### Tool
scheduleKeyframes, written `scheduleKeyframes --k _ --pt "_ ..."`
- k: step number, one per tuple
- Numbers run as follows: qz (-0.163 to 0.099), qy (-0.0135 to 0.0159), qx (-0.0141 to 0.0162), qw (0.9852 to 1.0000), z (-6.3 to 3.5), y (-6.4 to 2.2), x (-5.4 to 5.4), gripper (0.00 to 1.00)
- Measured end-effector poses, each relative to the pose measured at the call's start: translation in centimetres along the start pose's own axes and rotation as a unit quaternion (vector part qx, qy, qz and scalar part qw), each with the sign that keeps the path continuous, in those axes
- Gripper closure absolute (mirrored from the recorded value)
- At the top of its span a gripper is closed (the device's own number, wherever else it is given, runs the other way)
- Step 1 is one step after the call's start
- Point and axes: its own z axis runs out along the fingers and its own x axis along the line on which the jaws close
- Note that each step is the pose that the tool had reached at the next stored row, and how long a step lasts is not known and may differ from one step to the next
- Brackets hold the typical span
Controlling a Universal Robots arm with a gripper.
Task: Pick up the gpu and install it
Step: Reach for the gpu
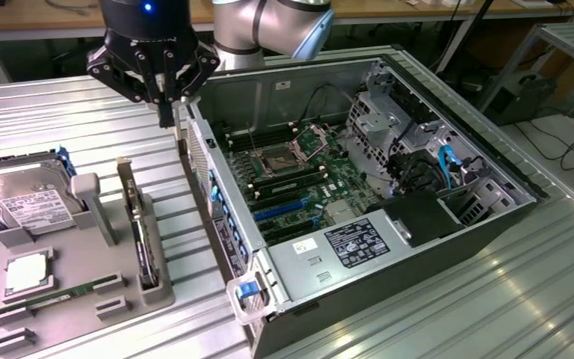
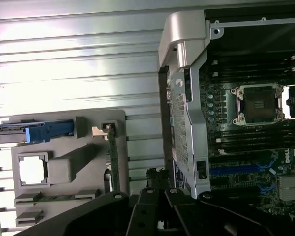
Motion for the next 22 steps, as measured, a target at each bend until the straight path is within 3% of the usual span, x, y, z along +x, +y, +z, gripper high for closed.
scheduleKeyframes --k 8,22 --pt "0.0 0.0 0.0 1.0 -0.04 -0.39 1.2 0.89" --pt "0.0 0.0 0.0 1.0 -0.11 -2.65 3.7 0.89"
